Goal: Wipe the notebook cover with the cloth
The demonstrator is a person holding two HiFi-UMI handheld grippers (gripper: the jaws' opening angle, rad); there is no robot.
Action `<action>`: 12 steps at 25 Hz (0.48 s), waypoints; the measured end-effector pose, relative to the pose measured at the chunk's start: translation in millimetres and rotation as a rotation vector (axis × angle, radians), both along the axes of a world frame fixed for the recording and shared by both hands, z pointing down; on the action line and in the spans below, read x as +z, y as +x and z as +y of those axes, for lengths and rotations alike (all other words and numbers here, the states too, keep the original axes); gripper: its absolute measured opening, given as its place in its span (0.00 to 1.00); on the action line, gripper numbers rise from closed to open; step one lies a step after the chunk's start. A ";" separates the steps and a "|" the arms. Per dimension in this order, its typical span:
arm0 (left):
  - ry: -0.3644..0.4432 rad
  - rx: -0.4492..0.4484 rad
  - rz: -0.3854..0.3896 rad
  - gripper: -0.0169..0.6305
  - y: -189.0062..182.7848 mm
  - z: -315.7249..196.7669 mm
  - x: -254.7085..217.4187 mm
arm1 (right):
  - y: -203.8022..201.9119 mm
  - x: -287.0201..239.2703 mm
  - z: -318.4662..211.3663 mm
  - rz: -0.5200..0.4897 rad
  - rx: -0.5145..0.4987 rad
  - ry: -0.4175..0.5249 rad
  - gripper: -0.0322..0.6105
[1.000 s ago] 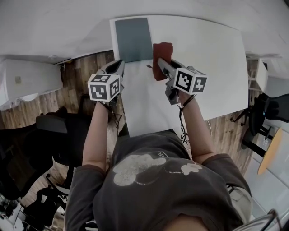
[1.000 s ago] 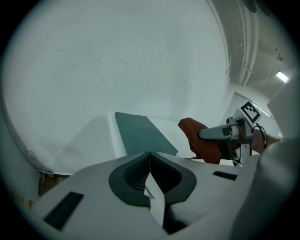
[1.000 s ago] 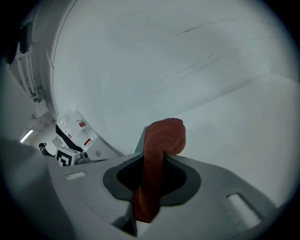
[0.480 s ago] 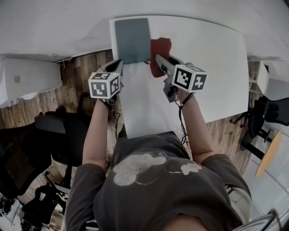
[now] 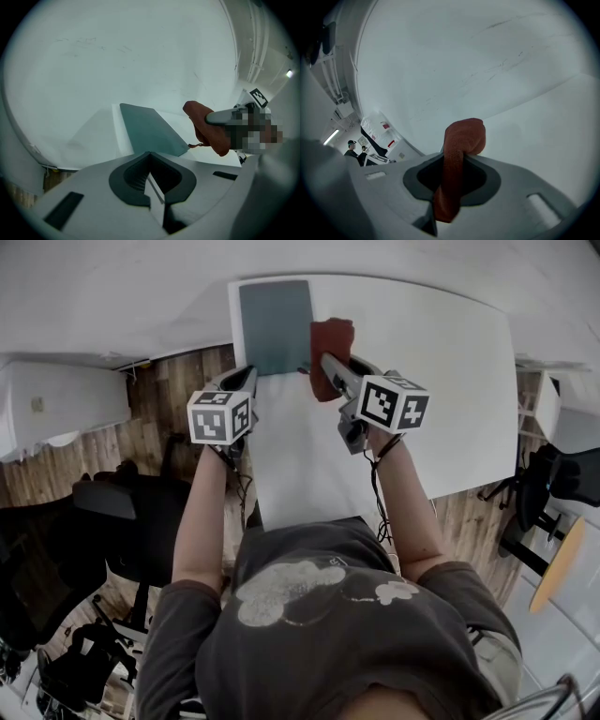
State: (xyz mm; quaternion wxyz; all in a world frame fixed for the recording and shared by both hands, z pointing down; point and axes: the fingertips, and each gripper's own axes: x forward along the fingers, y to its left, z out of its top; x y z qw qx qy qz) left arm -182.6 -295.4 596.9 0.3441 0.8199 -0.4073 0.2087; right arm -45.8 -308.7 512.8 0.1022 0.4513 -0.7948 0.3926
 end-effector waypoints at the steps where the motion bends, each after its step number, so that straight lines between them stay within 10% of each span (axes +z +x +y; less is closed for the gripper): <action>1: -0.003 0.000 -0.002 0.02 0.2 -1.9 0.9 | -1.2 -0.2 -4.1 -0.003 -0.003 0.000 0.17; 12: -0.040 -0.014 0.009 0.02 -0.2 -9.5 4.0 | -50.2 -4.1 -51.9 -0.011 -0.125 0.029 0.17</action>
